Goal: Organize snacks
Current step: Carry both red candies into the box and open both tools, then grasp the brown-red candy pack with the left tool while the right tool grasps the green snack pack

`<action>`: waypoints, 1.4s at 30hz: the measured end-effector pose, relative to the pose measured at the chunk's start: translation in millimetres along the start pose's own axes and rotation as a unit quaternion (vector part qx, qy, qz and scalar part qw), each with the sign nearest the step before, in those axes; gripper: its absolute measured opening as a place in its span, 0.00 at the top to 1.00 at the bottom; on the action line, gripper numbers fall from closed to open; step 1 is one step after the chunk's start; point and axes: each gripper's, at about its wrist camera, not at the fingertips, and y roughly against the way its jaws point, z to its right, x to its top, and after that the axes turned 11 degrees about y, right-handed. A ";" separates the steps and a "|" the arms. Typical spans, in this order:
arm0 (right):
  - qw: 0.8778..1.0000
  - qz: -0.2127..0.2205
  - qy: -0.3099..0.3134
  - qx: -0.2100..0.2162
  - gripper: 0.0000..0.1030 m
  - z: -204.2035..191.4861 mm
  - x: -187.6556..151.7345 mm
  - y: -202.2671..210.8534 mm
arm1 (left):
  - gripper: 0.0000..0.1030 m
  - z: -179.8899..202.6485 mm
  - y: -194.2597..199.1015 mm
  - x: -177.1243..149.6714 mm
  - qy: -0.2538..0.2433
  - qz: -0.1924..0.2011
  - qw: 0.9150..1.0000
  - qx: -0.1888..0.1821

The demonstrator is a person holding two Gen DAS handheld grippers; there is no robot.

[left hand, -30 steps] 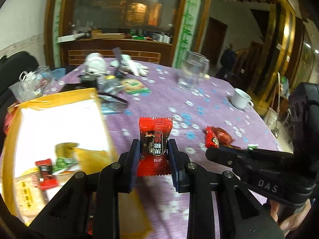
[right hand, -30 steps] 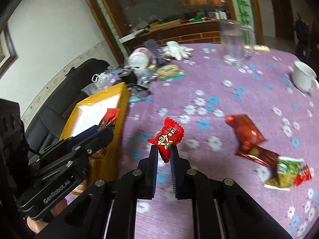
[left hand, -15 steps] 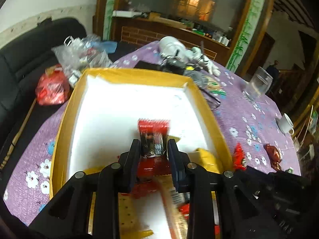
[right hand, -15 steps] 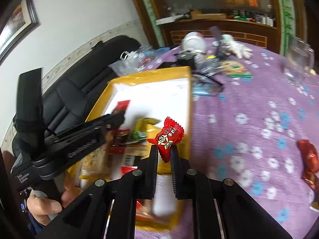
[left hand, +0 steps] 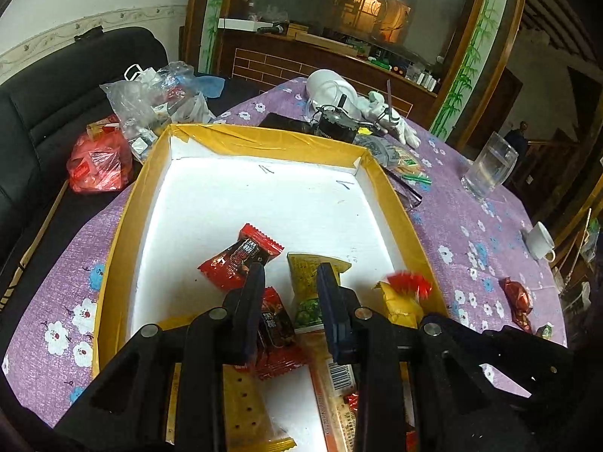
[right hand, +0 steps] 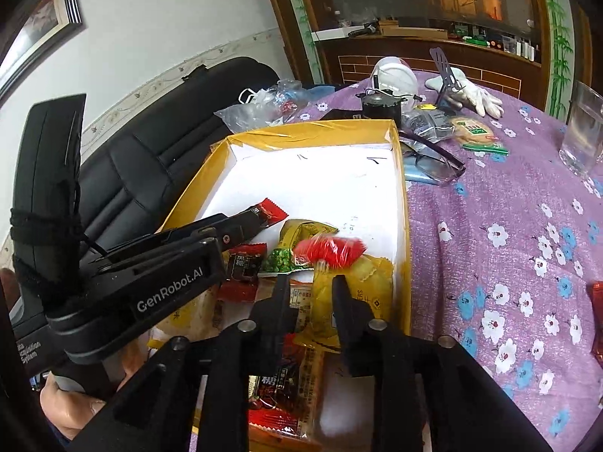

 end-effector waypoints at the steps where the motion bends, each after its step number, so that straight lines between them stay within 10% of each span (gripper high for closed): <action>1: 1.000 0.004 -0.003 0.002 0.73 0.5 -0.4 3.6 | 0.71 -0.1 1.3 0.3 0.000 0.002 1.000 -0.002; 25: 0.978 0.074 -0.185 -0.059 0.53 136.0 -61.3 107.1 | 0.54 98.4 42.7 -40.9 -0.119 0.004 0.991 -0.058; 35: 0.939 0.106 -0.308 -0.108 0.36 231.0 -150.6 189.5 | 0.43 184.0 24.7 -100.0 -0.205 -0.083 0.968 -0.120; 42: 0.940 0.081 -0.306 -0.127 0.35 254.0 -177.3 204.8 | 0.43 227.4 -2.5 -141.2 -0.269 -0.124 0.945 -0.137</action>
